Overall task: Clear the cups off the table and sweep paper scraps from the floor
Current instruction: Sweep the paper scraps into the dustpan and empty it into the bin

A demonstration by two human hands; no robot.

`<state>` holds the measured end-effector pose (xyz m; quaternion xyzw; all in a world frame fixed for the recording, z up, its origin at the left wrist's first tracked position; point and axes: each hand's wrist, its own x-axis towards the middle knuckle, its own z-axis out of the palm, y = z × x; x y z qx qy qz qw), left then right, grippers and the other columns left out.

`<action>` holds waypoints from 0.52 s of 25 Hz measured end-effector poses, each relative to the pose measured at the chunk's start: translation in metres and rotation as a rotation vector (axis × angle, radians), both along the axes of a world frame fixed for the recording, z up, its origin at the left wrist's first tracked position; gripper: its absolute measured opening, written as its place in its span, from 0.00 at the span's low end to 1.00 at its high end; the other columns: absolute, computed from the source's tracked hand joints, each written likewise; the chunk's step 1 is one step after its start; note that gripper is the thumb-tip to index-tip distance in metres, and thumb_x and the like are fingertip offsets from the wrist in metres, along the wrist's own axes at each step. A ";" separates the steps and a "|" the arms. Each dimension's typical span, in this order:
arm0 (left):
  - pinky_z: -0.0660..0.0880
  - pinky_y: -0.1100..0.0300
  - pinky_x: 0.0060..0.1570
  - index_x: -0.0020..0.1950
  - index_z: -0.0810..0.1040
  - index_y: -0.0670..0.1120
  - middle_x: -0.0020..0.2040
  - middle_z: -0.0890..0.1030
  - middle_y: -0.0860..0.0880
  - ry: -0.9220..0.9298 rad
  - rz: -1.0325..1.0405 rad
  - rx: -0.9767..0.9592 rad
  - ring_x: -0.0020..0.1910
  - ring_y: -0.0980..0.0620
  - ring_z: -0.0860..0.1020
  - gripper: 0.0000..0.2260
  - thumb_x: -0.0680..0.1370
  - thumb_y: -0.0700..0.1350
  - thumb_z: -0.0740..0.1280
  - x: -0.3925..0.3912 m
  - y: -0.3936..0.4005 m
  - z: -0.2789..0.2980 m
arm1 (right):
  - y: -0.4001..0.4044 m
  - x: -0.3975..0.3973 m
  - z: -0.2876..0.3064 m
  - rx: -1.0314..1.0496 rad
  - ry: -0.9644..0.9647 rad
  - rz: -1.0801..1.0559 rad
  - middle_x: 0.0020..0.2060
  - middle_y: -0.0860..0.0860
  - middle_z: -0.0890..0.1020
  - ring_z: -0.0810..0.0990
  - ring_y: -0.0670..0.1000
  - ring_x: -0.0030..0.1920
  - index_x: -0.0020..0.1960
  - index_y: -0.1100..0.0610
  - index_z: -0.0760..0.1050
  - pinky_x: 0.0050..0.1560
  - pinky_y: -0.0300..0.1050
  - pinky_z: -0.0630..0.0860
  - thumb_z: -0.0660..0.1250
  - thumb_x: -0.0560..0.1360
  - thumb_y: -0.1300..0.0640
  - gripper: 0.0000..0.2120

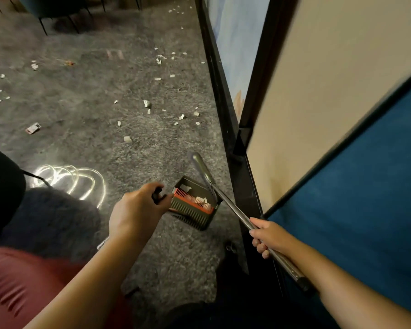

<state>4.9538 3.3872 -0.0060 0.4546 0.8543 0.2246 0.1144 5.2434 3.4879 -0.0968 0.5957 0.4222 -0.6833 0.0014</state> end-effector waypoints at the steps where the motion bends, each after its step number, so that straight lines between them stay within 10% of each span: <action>1: 0.76 0.56 0.41 0.58 0.78 0.58 0.44 0.84 0.52 0.003 0.017 0.006 0.44 0.47 0.81 0.19 0.72 0.65 0.66 -0.010 0.018 -0.001 | 0.024 -0.012 0.000 0.000 0.000 0.015 0.30 0.53 0.68 0.64 0.44 0.20 0.78 0.51 0.52 0.20 0.36 0.64 0.56 0.80 0.64 0.29; 13: 0.67 0.60 0.31 0.54 0.78 0.59 0.33 0.74 0.60 0.032 0.304 0.031 0.33 0.55 0.72 0.14 0.72 0.63 0.68 -0.144 0.204 0.003 | 0.282 -0.172 0.011 0.009 0.020 0.188 0.30 0.53 0.68 0.64 0.43 0.19 0.78 0.50 0.53 0.19 0.34 0.63 0.55 0.80 0.65 0.29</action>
